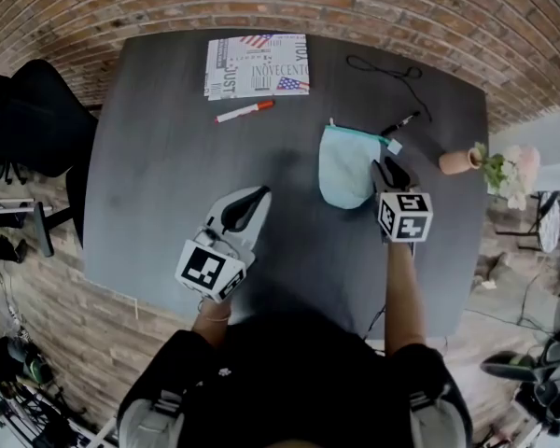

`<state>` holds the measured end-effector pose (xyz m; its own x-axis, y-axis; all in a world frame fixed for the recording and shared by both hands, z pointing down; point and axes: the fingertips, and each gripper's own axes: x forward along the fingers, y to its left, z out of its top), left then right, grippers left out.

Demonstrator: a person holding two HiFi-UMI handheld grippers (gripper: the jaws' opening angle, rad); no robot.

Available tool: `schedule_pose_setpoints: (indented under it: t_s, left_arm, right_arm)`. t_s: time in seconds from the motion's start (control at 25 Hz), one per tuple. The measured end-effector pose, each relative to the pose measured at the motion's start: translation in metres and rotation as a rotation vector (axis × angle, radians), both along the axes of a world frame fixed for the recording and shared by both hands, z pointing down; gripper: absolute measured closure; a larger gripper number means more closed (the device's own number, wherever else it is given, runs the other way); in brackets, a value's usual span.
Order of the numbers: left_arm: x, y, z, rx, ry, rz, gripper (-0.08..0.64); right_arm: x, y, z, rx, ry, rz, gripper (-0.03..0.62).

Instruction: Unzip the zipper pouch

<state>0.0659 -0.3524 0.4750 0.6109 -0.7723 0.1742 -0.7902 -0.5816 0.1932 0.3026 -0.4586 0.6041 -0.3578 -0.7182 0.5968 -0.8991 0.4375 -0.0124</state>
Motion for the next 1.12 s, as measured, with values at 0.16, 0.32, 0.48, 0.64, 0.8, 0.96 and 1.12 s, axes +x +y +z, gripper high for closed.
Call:
schedule_pose_setpoints:
  t_s: [0.16,0.32,0.48,0.64,0.8,0.96,1.12]
  left_arm:
    - [-0.006,-0.001,0.0,0.009,-0.004,-0.019,0.554]
    - [-0.011,-0.002,-0.003,0.023,-0.003,-0.033,0.554]
    - [-0.013,-0.001,-0.004,0.027,-0.005,-0.037,0.554]
    - [-0.018,0.002,-0.006,0.028,-0.008,-0.049,0.554]
    - [-0.021,0.006,-0.009,0.032,-0.006,-0.054,0.554]
    - [-0.022,0.012,-0.014,0.042,-0.007,-0.056,0.554]
    - [-0.02,0.018,-0.021,0.057,-0.003,-0.049,0.554]
  right_arm:
    - [0.002,-0.004,0.019,-0.049,0.047,-0.009,0.466]
    - [0.003,-0.01,0.033,-0.077,0.106,-0.03,0.466]
    - [0.0,-0.009,0.043,-0.103,0.134,-0.048,0.491]
    - [-0.004,-0.006,0.045,-0.116,0.145,-0.063,0.549]
    - [-0.007,-0.003,0.038,-0.09,0.166,-0.071,0.583]
    - [-0.014,0.004,0.015,-0.026,0.163,-0.089,0.586]
    - [-0.024,0.016,-0.016,0.031,0.18,-0.123,0.586]
